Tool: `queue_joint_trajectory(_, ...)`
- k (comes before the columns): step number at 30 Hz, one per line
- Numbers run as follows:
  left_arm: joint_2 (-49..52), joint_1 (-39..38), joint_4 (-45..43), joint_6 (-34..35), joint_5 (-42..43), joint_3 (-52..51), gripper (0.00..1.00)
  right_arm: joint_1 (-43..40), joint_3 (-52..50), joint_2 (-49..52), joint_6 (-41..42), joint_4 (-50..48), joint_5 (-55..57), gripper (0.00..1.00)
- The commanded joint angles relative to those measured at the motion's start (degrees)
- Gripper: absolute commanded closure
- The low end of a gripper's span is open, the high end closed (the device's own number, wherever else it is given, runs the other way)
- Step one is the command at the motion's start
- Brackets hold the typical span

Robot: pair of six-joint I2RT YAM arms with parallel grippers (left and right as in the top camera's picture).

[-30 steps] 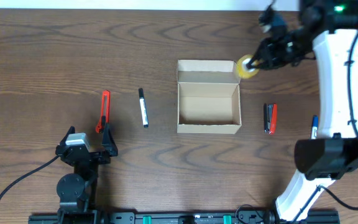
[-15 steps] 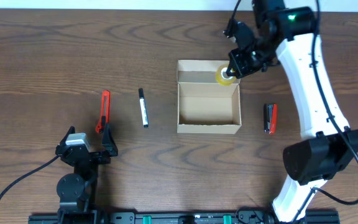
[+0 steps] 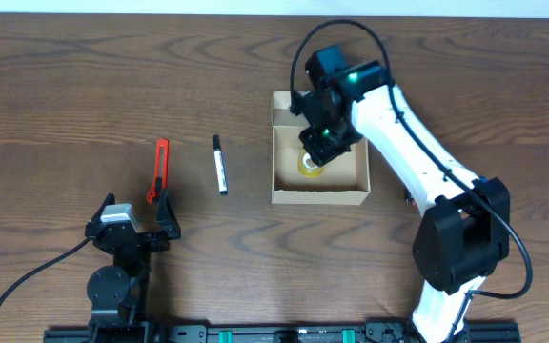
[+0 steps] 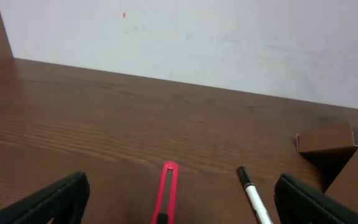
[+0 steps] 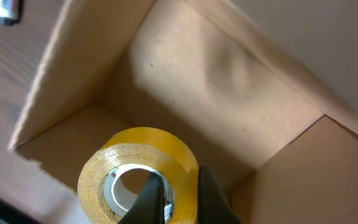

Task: Pack container
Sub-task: 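Carry the tape roll into the box and release it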

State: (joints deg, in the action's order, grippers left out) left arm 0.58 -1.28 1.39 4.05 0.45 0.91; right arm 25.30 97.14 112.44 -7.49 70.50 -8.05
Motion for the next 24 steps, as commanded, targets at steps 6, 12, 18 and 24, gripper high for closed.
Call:
queue_joint_trajectory(6, -0.31, 0.24, 3.08, -0.63, -0.63, -0.63, 0.05, -0.07, -3.91, -0.57, 1.4, -4.9, 0.37, 0.99)
queue_joint_trajectory(12, -0.31, 0.24, 3.06, -0.63, -0.63, -0.63, 0.05, -0.09, -10.34, -0.57, 1.22, -10.78, -1.42, 0.99)
queue_joint_trajectory(18, -0.31, 0.24, 3.06, -0.63, -0.63, -0.63, 0.05, -0.09, -12.13, -0.57, 0.98, -13.2, -1.38, 0.99)
queue_joint_trajectory(24, -0.31, 0.24, 3.06, -0.63, -0.63, -0.63, 0.04, -0.09, -12.13, -0.57, 0.76, -14.16, -1.33, 0.96)
